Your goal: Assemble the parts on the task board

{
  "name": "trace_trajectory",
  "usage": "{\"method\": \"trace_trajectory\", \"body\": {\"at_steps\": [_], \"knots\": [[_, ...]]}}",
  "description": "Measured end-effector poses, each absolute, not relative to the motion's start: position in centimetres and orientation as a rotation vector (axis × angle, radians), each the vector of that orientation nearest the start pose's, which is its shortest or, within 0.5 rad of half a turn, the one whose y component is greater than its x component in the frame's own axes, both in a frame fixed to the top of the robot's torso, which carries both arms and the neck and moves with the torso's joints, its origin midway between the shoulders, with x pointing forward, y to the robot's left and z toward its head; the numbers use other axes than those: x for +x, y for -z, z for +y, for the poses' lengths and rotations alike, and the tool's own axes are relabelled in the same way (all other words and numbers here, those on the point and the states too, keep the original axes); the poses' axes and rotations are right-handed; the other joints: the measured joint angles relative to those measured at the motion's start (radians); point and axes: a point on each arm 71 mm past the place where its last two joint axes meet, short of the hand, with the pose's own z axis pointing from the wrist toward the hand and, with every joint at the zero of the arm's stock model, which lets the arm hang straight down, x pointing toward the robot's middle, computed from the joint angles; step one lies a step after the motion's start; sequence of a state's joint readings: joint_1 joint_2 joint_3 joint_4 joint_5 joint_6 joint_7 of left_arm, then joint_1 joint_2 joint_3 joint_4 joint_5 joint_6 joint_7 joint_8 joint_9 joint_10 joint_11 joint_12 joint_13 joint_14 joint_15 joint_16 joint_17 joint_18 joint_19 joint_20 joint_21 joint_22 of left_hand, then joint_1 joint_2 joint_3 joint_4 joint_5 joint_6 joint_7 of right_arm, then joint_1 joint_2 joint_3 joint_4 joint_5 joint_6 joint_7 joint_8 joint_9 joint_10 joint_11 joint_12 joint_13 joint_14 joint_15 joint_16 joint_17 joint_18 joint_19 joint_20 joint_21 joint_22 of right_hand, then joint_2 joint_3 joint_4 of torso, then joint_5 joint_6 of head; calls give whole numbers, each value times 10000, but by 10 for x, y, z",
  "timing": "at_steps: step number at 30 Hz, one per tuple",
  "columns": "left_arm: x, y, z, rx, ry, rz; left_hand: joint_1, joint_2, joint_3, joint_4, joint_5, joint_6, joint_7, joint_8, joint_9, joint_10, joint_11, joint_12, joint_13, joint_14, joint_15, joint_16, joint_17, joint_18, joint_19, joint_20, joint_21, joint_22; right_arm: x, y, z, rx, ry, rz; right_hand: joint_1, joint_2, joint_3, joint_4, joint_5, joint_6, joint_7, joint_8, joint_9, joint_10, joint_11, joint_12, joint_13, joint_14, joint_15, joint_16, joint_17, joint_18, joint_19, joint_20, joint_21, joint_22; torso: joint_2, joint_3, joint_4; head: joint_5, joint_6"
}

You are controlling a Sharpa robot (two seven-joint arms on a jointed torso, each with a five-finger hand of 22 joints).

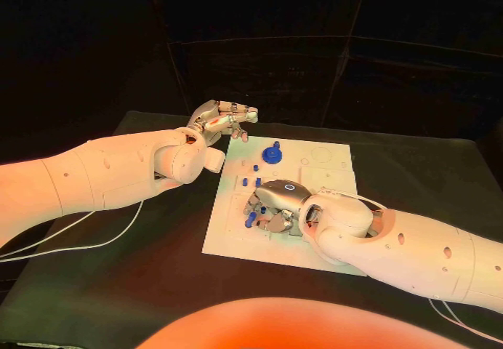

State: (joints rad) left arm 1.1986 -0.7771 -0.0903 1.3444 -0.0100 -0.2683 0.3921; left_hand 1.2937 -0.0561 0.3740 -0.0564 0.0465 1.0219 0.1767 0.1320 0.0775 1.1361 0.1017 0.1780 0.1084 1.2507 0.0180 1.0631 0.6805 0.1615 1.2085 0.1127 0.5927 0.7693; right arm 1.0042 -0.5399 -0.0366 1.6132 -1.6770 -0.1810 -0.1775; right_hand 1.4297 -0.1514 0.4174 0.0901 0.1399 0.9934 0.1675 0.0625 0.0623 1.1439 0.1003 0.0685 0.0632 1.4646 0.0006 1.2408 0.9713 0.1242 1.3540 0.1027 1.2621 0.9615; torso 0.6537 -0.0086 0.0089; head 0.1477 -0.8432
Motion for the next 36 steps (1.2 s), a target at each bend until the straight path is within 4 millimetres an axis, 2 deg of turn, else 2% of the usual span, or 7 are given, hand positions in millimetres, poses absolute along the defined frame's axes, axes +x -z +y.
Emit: {"method": "trace_trajectory", "body": {"at_steps": [2, 36], "knots": [[514, 208, 230, -11271, 14461, 14415, 0, 0, 0, 0, 0, 0, 0, 0, 0, 0, 0, 0, 0, 0, 0, 0, 0, -1, 0, 0, 0, 0, 391, 250, -24, -5051, -9243, 17869, -52, 5, 0, 0, 0, -117, 6, 0, 0, -118, 14, -1, 0, 23, 50, 0, -20, 0, -30, 30, 0, -33, 0, 0, 0, 0, 0], [515, 209, 230, -11282, 14460, 14442, 0, 0, 1, 0, 0, 0, 0, 0, 2, 0, 0, 0, -2, 1, 1, 0, 2, -1, 0, 0, 0, 1, 387, 249, -20, -4966, -9651, 17904, -62, 15, -32, -33, 0, -219, -28, 2, 26, -78, -23, 93, 26, 22, 48, 0, -30, 0, -64, 64, -44, -93, -3, 1, 0, 21, -38]]}}
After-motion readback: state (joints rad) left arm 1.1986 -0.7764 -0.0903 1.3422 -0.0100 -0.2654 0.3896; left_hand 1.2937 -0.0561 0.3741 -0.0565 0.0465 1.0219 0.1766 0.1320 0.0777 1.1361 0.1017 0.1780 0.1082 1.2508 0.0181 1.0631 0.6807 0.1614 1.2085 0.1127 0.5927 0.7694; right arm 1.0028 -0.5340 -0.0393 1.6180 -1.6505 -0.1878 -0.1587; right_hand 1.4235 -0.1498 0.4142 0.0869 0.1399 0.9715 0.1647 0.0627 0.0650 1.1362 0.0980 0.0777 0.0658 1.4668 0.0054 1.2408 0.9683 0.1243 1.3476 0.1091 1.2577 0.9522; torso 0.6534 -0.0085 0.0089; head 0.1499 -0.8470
